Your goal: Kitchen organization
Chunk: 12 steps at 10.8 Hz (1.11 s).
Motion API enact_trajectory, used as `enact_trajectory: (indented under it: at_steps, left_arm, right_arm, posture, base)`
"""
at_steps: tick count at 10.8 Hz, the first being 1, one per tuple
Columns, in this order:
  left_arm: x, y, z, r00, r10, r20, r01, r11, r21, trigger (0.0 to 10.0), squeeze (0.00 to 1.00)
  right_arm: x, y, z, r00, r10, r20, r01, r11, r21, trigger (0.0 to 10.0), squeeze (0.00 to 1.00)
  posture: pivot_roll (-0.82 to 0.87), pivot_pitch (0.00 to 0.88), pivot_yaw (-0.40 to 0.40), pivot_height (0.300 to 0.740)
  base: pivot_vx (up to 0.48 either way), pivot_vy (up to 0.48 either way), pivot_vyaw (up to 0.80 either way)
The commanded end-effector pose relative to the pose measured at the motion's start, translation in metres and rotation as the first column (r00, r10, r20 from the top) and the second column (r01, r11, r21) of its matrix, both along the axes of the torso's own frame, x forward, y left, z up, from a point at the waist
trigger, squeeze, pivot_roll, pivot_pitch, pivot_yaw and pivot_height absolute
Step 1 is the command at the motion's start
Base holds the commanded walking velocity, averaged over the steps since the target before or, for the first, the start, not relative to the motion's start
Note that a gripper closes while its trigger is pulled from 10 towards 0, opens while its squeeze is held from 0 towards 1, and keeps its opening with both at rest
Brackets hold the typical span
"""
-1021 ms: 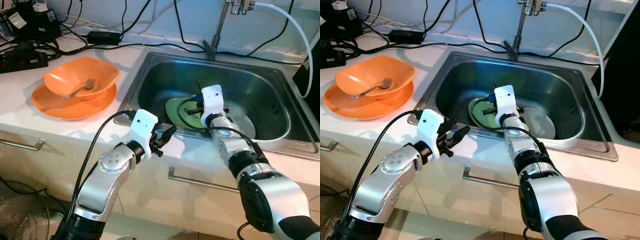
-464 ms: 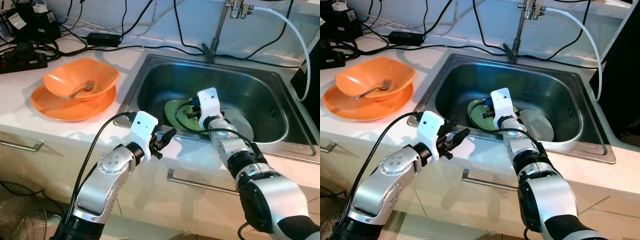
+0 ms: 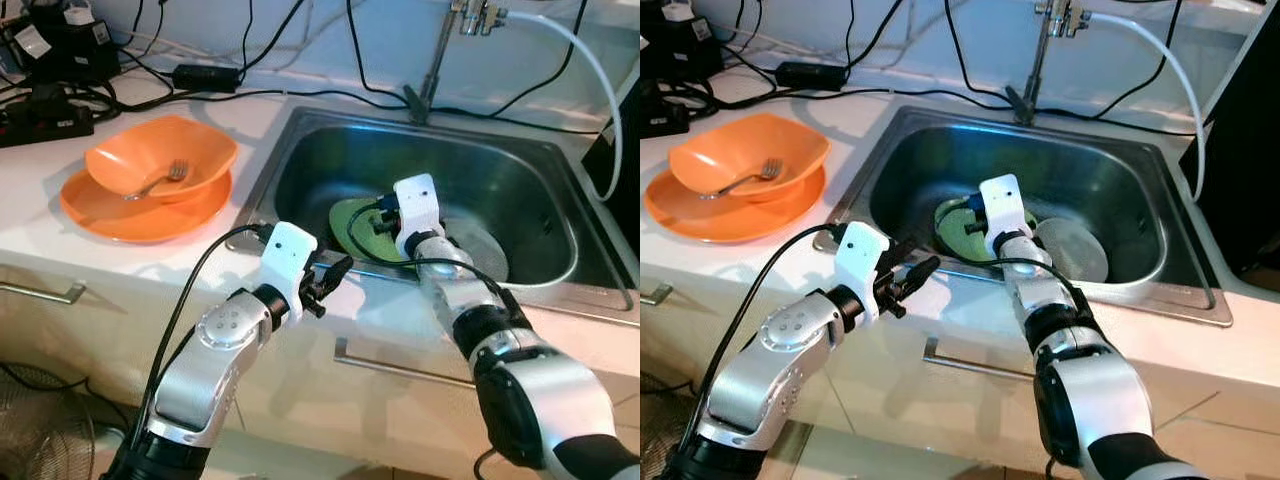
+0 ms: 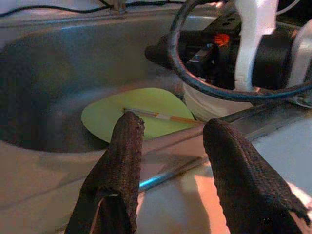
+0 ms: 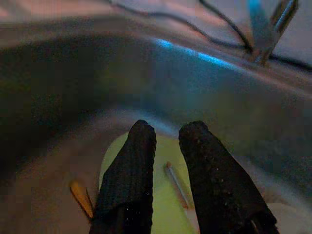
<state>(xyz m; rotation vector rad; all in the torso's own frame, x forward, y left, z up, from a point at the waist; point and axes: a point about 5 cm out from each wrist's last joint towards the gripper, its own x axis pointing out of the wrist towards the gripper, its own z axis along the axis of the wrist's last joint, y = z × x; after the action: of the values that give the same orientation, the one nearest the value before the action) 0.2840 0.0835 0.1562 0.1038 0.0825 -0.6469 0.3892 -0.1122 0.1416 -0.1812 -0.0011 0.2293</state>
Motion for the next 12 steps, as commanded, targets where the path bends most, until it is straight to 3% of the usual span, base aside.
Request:
enact_trajectory:
  at_steps: [1, 3, 5, 8, 9, 12]
  left_arm:
    - [0.0, 0.001, -0.006, 1.0, 0.015, -0.009, -0.015, 1.0, 0.021, 10.0, 0.0]
    - [0.003, 0.0, -0.005, 0.999, 0.044, 0.022, -0.044, 0.999, 0.023, 10.0, 0.0]
    - [0.005, -0.001, -0.005, 0.997, 0.058, 0.052, -0.059, 0.998, 0.024, 10.0, 0.0]
    - [0.012, 0.008, 0.002, 0.978, 0.161, 0.13, -0.161, 0.987, -0.01, 10.0, 0.0]
    - [0.013, 0.012, 0.003, 0.974, 0.179, 0.136, -0.177, 0.984, -0.026, 10.0, 0.0]
    - [0.014, 0.01, 0.001, 0.972, 0.184, 0.149, -0.18, 0.983, -0.036, 10.0, 0.0]
  right_arm:
    - [0.001, 0.0, 0.014, 0.995, 0.009, 0.099, -0.013, 0.999, 0.04, 10.0, 0.0]
    - [-0.007, 0.0, 0.05, 0.937, 0.053, 0.344, -0.083, 0.994, 0.073, 10.0, 0.0]
    - [-0.02, -0.002, 0.055, 0.902, 0.043, 0.43, -0.091, 0.992, 0.09, 10.0, 0.0]
    - [-0.051, -0.015, 0.034, 0.894, 0.03, 0.447, -0.083, 0.992, 0.1, 10.0, 0.0]
    - [-0.061, -0.026, 0.034, 0.889, -0.003, 0.458, -0.05, 0.993, 0.103, 10.0, 0.0]
    - [-0.074, -0.039, 0.041, 0.879, -0.051, 0.475, -0.007, 0.993, 0.118, 10.0, 0.0]
  posture:
    - [0.19, 0.095, -0.04, 0.74]
    - [0.17, 0.101, -0.043, 0.74]
    - [0.15, 0.102, -0.042, 0.74]
    - [0.14, 0.107, -0.047, 0.74]
    - [0.14, 0.108, -0.046, 0.74]
    - [0.12, 0.112, -0.039, 0.74]
  base:
    - [0.0, 0.0, 0.0]
    - [0.0, 0.0, 0.0]
    - [0.0, 0.0, 0.0]
    - [0.0, 0.0, 0.0]
    - [0.0, 0.0, 0.0]
    - [0.0, 0.0, 0.0]
